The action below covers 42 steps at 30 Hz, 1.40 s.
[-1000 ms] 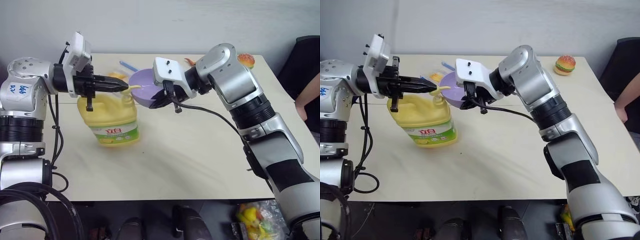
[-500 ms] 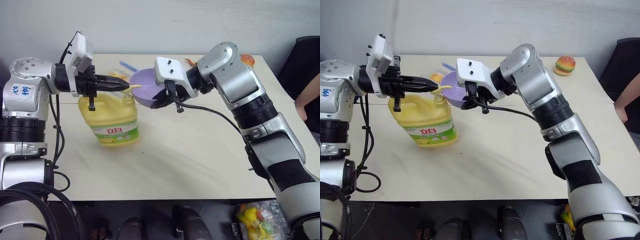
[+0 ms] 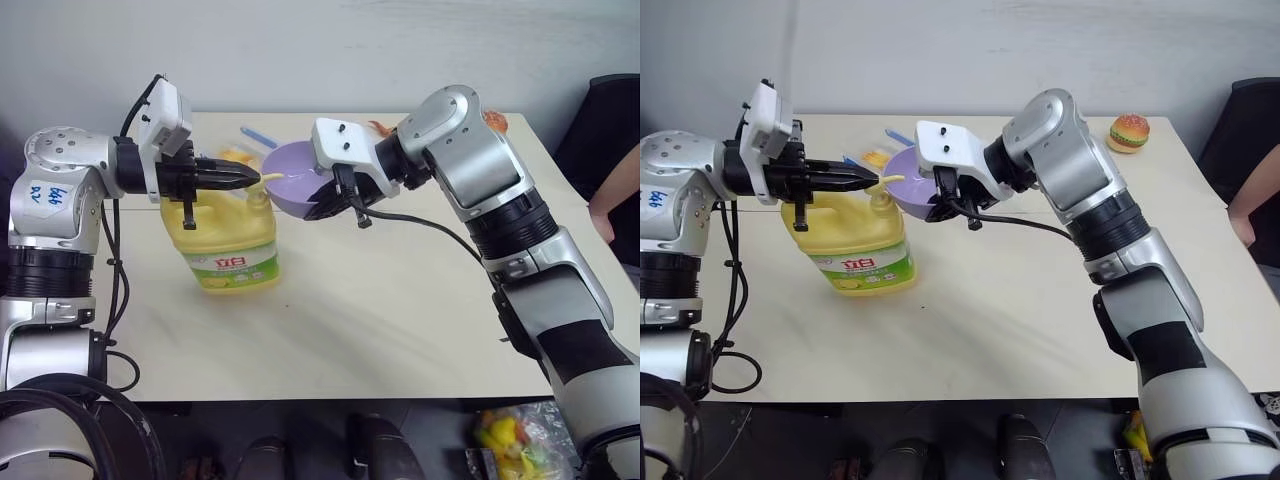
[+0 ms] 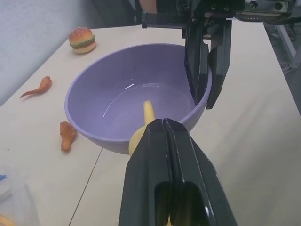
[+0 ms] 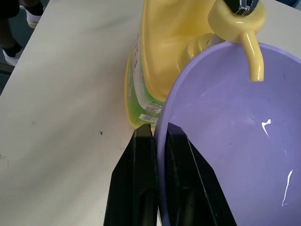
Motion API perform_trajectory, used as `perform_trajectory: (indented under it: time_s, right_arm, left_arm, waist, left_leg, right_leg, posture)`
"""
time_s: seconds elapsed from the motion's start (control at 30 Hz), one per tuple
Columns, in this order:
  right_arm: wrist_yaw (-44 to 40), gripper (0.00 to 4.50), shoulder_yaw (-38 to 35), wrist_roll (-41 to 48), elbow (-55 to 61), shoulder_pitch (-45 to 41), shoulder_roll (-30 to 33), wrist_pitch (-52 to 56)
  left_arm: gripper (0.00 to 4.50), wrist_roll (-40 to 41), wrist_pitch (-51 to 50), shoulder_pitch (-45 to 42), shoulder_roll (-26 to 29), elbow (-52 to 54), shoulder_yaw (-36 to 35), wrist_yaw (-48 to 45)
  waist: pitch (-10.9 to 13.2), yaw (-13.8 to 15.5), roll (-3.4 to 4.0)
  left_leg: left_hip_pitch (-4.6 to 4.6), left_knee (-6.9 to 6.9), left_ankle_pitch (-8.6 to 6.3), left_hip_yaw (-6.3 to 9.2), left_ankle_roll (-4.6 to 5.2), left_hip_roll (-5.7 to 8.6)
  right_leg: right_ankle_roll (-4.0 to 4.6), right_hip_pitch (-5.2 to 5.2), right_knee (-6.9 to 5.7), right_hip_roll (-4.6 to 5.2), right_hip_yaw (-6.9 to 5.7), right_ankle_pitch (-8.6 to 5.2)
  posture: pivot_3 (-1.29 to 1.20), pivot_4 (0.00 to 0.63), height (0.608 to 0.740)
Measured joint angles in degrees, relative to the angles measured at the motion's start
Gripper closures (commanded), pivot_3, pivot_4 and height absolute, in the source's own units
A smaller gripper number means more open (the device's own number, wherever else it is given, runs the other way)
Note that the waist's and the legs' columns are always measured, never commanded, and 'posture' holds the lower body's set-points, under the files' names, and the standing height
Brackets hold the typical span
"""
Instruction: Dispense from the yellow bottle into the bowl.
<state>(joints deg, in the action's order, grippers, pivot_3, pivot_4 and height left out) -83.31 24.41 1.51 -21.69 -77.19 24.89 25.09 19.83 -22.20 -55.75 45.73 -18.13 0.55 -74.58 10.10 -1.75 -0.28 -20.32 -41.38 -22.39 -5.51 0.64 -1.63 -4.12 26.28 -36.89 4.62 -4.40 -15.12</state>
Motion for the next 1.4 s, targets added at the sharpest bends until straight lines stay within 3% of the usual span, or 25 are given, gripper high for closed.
perform_trajectory:
  time_s: [0.37,0.5,1.17,1.4]
  right_arm:
    - [0.09,4.50,0.01,-0.01,1.00,1.14,0.00,0.00]
    - [-0.11,4.50,0.14,-0.07,1.26,1.60,0.00,0.00]
    - [-0.47,4.50,0.33,-0.53,1.97,2.51,0.00,-0.03]
    - [-0.30,4.50,0.20,-0.52,2.65,2.54,0.24,-0.23]
  left_arm:
    - [4.48,-0.89,1.28,0.39,0.01,-0.52,0.23,-0.02]
    - [4.48,-1.19,1.87,1.14,0.01,-0.49,0.24,0.00]
    - [4.48,-1.92,4.29,2.01,-0.26,-3.22,0.42,1.33]
    - [4.48,-1.24,-3.95,-2.35,0.02,-3.69,0.55,-0.24]
  waist:
    - [-0.18,0.01,0.14]
    - [-0.26,-0.01,0.23]
    - [-0.87,-0.08,0.77]
    - [-0.77,-0.08,0.73]
  left_leg:
    - [0.33,0.10,-0.01,0.04,0.01,0.00]
    - [0.96,0.38,-0.03,0.00,0.01,-0.02]
    - [1.09,0.46,-0.05,-0.06,0.01,-0.07]
    - [0.79,0.46,-0.06,-0.02,0.02,-0.06]
  right_leg:
    - [0.02,-0.39,0.08,0.01,-0.03,-0.01]
    - [0.06,-0.92,0.26,0.01,0.00,-0.04]
    - [0.06,-0.97,0.34,0.16,0.09,-0.04]
    - [0.06,-0.77,0.38,0.06,0.04,-0.04]
  posture:
    - [0.00,0.150,0.740]
    - [0.00,0.150,0.740]
    - [0.00,0.150,0.740]
    - [0.00,0.150,0.740]
